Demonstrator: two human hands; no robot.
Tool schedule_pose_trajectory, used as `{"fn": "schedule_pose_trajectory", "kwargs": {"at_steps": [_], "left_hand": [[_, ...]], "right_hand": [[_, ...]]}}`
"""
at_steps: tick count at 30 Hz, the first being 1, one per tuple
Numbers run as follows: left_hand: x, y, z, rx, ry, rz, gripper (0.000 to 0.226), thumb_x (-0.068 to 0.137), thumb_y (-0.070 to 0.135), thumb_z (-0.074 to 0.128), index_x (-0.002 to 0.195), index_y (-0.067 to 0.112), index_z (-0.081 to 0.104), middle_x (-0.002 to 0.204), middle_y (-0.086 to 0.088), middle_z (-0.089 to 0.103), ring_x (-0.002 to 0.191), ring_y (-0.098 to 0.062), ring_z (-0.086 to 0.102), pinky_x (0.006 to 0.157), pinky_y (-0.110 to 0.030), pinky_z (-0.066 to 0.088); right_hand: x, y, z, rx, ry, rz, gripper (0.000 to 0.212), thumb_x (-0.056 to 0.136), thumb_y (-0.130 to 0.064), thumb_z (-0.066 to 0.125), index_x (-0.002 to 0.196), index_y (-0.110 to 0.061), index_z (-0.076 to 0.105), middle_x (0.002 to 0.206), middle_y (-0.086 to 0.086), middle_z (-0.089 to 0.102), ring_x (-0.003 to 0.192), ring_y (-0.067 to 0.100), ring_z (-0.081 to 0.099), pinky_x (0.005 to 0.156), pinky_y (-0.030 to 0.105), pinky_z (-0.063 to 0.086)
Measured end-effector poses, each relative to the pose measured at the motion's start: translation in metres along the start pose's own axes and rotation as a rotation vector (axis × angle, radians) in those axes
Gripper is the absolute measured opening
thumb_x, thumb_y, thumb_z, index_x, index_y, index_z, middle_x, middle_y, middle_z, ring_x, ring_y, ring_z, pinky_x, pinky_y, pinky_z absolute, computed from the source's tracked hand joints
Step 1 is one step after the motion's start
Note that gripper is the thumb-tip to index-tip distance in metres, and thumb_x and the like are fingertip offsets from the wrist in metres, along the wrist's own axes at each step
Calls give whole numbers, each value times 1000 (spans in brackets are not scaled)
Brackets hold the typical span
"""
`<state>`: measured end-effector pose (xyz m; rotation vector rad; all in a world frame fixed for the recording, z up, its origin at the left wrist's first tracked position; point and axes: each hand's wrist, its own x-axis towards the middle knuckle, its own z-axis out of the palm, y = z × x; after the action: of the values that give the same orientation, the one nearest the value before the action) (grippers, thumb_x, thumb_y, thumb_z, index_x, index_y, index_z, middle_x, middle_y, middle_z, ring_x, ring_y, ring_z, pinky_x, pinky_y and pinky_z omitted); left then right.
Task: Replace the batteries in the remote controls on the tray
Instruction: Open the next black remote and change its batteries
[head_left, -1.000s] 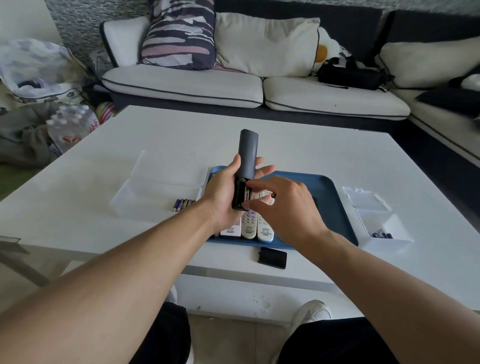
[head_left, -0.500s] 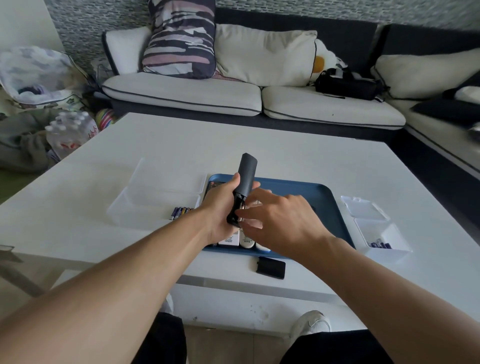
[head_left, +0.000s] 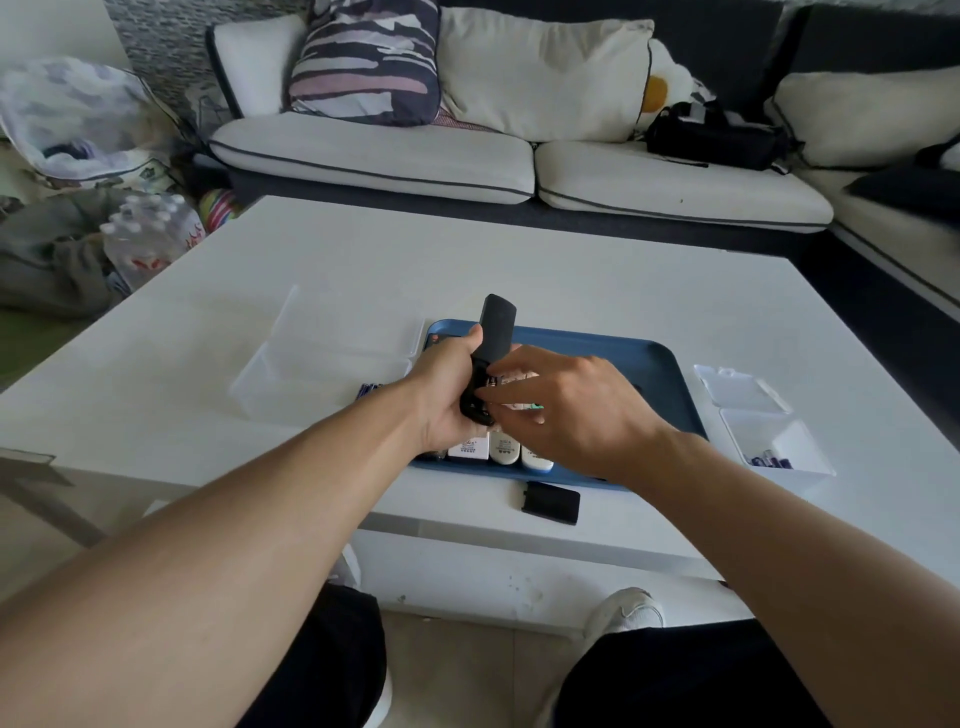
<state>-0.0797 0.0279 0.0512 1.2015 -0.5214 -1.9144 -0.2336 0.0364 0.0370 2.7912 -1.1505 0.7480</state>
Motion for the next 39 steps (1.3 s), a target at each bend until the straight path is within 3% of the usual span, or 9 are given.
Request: {"fn": "schedule_pose_trajectory", "kwargs": {"at_steps": [6, 12, 18, 22, 27, 29, 33, 36, 39], "left_hand": [[2, -1, -3, 44, 5, 1, 50, 107, 51, 34, 83, 16, 60, 60, -1, 62, 54, -16, 49, 57, -27, 42], [6, -5, -1, 52, 51, -15, 46, 105, 51, 38, 87, 16, 61, 64, 0, 63, 52, -15, 59, 55, -25, 49], [4, -3, 4, 32, 42, -31, 53, 106, 51, 35, 121, 12, 67, 87, -3, 76, 67, -16, 73, 46, -26, 55], [4, -2, 0, 45, 36, -40, 54, 107, 50, 34, 127, 11, 64, 86, -3, 74, 65, -17, 71, 51, -30, 58], [2, -3, -6, 163, -18, -120, 49, 107, 48, 34, 87, 10, 57, 70, -6, 55, 54, -22, 60, 61, -31, 52], [5, -5, -7, 180, -60, -152, 52, 107, 47, 35, 81, 7, 57, 72, -11, 57, 59, -27, 63, 66, -43, 62], [10, -7, -8, 216, -145, -198, 45, 107, 47, 37, 99, 9, 60, 90, -15, 66, 83, -35, 69, 90, -65, 52], [9, -6, -4, 269, -201, -181, 42, 109, 39, 38, 98, 8, 64, 94, -15, 71, 91, -35, 74, 88, -59, 55], [15, -7, -1, 219, -124, -140, 45, 108, 41, 37, 115, 5, 63, 113, -19, 70, 105, -40, 70, 87, -57, 57]], "right_hand": [[0, 1, -6, 44, -110, 51, 16, 93, -40, 64, 104, -44, 75, 118, -20, 65, 79, 14, 66, 59, 30, 47], [-1, -4, -3, -40, -28, 19, 25, 79, -40, 55, 88, -38, 78, 104, -14, 70, 59, 27, 61, 51, 28, 42], [-1, -8, 11, -131, 126, -37, 26, 77, -28, 49, 79, -25, 74, 77, -7, 69, 49, 30, 53, 43, 25, 38], [-4, -4, 9, -56, 35, -82, 31, 82, -30, 48, 93, -24, 76, 91, -8, 71, 59, 28, 60, 46, 31, 45], [-4, 9, -3, 133, -173, -95, 23, 92, -31, 64, 112, -28, 75, 119, -14, 67, 87, 14, 68, 65, 36, 54], [-4, 9, -5, 173, -183, -89, 19, 89, -26, 71, 108, -27, 77, 115, -13, 69, 90, 12, 67, 69, 37, 55], [-6, 11, -8, 272, -166, -62, 16, 90, -22, 72, 104, -24, 78, 104, -12, 73, 91, 6, 66, 73, 32, 54], [-6, 6, -18, 360, -102, 68, 12, 93, -19, 69, 103, -22, 75, 92, -13, 73, 81, 3, 65, 68, 17, 49], [-3, 15, -36, 571, -3, 455, 2, 96, -23, 64, 95, -23, 65, 81, -12, 70, 60, 2, 56, 60, 14, 43]]}}
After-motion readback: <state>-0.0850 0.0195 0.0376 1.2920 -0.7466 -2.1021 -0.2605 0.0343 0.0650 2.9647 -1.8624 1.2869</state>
